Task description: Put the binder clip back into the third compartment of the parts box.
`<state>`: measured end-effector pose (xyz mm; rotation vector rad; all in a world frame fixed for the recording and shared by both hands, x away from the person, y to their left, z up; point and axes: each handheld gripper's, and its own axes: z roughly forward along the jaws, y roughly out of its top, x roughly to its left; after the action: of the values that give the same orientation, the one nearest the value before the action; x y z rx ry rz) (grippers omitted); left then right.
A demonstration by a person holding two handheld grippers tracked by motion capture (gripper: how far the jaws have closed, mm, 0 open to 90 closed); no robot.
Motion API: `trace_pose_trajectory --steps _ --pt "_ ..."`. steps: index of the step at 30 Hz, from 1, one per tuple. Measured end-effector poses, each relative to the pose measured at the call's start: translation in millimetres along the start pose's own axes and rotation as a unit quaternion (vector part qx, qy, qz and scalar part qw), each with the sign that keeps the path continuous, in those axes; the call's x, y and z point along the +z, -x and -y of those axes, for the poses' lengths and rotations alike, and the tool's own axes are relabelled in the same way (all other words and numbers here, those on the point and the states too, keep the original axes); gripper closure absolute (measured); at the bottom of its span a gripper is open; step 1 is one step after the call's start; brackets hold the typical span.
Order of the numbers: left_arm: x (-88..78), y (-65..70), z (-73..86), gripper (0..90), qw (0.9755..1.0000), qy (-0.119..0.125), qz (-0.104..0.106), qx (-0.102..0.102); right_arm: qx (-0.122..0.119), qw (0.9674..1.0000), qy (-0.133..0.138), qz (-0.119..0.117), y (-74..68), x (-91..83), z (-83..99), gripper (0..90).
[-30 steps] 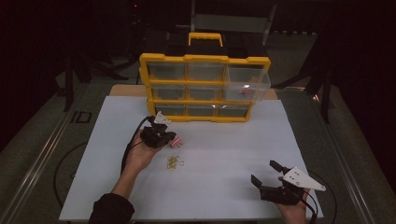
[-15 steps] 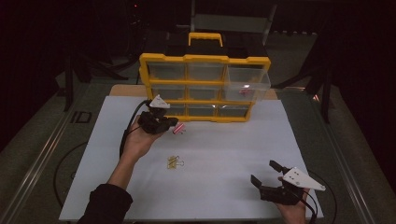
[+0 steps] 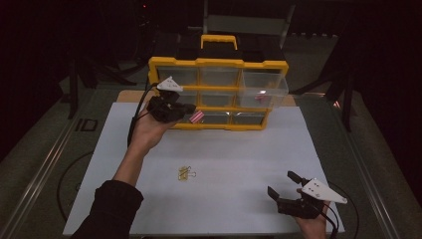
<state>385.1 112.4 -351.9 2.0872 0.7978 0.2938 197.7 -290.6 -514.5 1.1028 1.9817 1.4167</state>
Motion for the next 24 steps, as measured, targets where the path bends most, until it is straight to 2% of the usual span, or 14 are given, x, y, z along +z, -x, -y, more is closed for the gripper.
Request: trace_pose_trajectory --steps 6,10,16,24 --pt "-6.4 -0.8 -28.2 89.1 0.9999 0.006 0.006 0.013 -0.001 1.0000 0.003 0.000 0.5 -0.1 0.0 8.3" --pt "-11.2 -1.3 -44.8 89.2 0.9995 0.018 0.018 0.019 0.000 1.0000 0.003 0.000 0.9 -0.3 0.0 8.3" --pt "-11.0 3.5 -64.1 89.2 0.9987 0.022 0.028 0.036 0.002 1.0000 0.004 0.000 0.5 0.0 -0.1 8.3" --pt "-6.1 9.5 -86.1 89.2 0.9976 0.029 0.043 0.046 0.001 1.0000 0.005 -0.001 1.2 -0.1 0.0 8.4"
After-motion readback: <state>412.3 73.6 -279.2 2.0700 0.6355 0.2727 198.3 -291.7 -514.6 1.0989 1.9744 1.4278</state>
